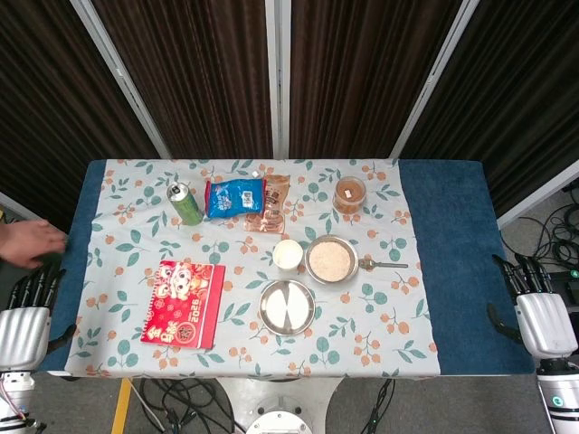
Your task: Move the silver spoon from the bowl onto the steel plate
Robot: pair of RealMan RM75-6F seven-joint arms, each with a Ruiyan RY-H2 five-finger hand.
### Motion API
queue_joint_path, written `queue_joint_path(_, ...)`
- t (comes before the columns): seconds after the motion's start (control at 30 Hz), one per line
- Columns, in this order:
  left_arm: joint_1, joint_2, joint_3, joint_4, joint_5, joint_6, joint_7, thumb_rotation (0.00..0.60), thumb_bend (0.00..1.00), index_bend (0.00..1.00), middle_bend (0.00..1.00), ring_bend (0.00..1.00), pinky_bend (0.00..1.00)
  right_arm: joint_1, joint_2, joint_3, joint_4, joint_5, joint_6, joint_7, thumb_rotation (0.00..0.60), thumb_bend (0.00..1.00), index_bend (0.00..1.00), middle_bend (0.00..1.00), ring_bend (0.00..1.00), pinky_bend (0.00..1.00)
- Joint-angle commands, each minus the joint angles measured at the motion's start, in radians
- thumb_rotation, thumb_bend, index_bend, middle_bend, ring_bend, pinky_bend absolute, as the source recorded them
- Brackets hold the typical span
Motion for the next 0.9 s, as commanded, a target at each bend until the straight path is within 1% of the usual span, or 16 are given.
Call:
queue_joint_path(0.03,-0.001,-0.001,0.000,0.001,0.000,-0.001,0.000,0.600,0.24,0.13,0.10,0.05,0.11,-0.001,0.002,-0.001,-0.003,0.001,-0.001,-0.001,0.600,0.33,0.00,0.17,0.00,0.00)
queue_joint_path(0.2,-0.002,-0.003,0.000,0.003,0.002,-0.003,0.000,0.600,0.24,0.13,0.10,0.05,0.11,-0.002,0.008,-0.003,-0.009,0.001,-0.003,-0.003,0.600,0.33,0.00,0.17,0.00,0.00)
queue_joint_path(0.33,-0.005,-0.005,-0.001,0.004,-0.001,-0.009,-0.004,0.600,0.24,0.13,0.10,0.05,0.11,0.021,0.011,0.004,-0.022,0.008,-0.037,-0.001,0.600,0.32,0.00,0.17,0.00,0.00)
queue_joint_path(0.4,-0.005,-0.008,-0.001,0.007,0.004,-0.005,-0.005,0.600,0.24,0.13,0.10,0.05,0.11,0.052,0.015,0.015,-0.033,0.038,-0.099,-0.005,0.600,0.28,0.00,0.18,0.00,0.00)
queue_joint_path(0.43,-0.005,-0.009,-0.001,0.009,0.004,-0.005,-0.006,0.600,0.24,0.13,0.10,0.05,0.11,0.070,0.017,0.022,-0.037,0.053,-0.132,-0.015,0.600,0.23,0.00,0.19,0.00,0.00)
queue_joint_path(0.47,-0.005,-0.010,0.000,0.010,0.003,-0.006,-0.008,0.600,0.24,0.13,0.10,0.05,0.11,0.098,0.016,0.033,-0.042,0.075,-0.178,-0.033,0.600,0.20,0.01,0.20,0.00,0.00)
queue_joint_path(0.53,-0.003,-0.010,0.001,0.010,0.001,-0.007,-0.007,0.600,0.24,0.13,0.10,0.05,0.11,0.153,0.004,0.056,-0.042,0.110,-0.258,-0.076,0.600,0.15,0.06,0.23,0.00,0.00)
queue_joint_path(0.63,-0.001,-0.009,0.000,0.008,0.001,-0.003,-0.005,0.600,0.24,0.13,0.10,0.05,0.11,0.238,-0.047,0.091,-0.012,0.164,-0.368,-0.142,0.600,0.14,0.18,0.28,0.00,0.00)
queue_joint_path(0.77,0.001,-0.007,0.002,0.004,-0.002,-0.002,-0.002,0.600,0.24,0.13,0.10,0.05,0.11,0.337,-0.149,0.119,0.068,0.234,-0.489,-0.225,0.600,0.22,0.30,0.32,0.01,0.01)
queue_joint_path(0.83,0.003,-0.005,0.002,0.002,-0.005,-0.003,0.000,0.600,0.24,0.13,0.10,0.05,0.11,0.380,-0.208,0.126,0.123,0.270,-0.540,-0.261,0.600,0.23,0.34,0.34,0.02,0.01)
queue_joint_path(0.9,0.004,-0.002,0.002,0.000,-0.006,-0.001,0.001,0.600,0.24,0.13,0.10,0.05,0.11,0.407,-0.257,0.131,0.169,0.295,-0.568,-0.283,0.600,0.25,0.38,0.35,0.03,0.01)
